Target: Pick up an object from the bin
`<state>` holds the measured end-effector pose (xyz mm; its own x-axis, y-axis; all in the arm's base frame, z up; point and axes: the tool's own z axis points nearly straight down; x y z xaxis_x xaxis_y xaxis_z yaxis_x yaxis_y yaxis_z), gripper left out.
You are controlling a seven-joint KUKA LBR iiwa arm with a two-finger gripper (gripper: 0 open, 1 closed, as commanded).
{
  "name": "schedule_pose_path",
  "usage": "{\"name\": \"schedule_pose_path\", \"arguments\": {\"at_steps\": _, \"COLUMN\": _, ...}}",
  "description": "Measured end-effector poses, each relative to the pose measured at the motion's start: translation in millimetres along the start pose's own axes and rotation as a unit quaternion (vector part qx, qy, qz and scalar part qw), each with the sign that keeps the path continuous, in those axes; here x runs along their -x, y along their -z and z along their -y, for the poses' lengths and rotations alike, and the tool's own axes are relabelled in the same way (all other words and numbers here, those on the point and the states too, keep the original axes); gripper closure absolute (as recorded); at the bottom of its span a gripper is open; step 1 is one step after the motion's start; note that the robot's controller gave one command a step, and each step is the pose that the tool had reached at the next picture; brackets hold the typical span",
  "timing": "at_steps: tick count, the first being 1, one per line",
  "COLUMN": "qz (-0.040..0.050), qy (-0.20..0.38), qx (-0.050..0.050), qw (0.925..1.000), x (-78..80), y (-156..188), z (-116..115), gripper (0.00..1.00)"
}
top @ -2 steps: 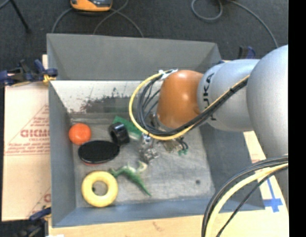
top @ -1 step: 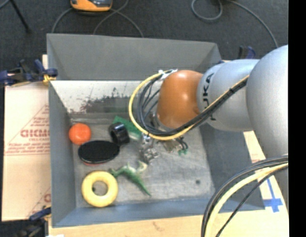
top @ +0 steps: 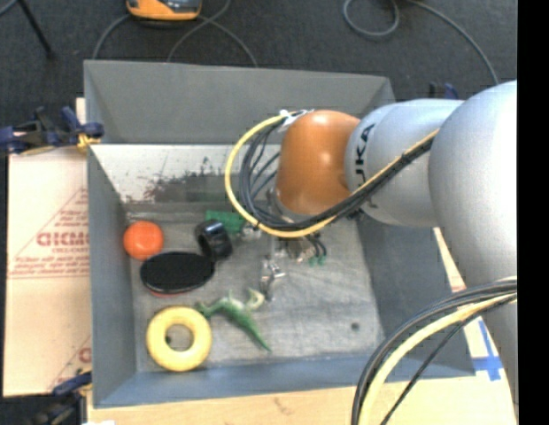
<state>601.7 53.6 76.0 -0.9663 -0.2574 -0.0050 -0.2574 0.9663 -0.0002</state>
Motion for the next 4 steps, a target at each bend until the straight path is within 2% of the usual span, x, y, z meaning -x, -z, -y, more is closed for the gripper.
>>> {"name": "schedule_pose_path", "arguments": {"at_steps": 1, "qz": 0.0, "qy": 0.0, "qx": 0.0, "qw": 1.0, "x": 0.0, "y": 0, "z": 0, "gripper": 0.0}}
{"name": "schedule_pose_path", "arguments": {"at_steps": 2, "qz": -0.0034, "qy": 0.021, "qx": -0.001, "qw": 0.9998, "x": -6.6, "y": 13, "z": -10, "gripper": 0.0}}
{"name": "schedule_pose_path", "arguments": {"at_steps": 3, "qz": 0.0008, "qy": 0.058, "qx": 0.0, "qw": 0.9983, "x": -20.4, "y": 49, "z": -30, "gripper": 0.0}}
{"name": "schedule_pose_path", "arguments": {"at_steps": 4, "qz": 0.0045, "qy": -0.024, "qx": -0.002, "qw": 0.9997, "x": -23.5, "y": 41, "z": -42, "gripper": 0.0}}
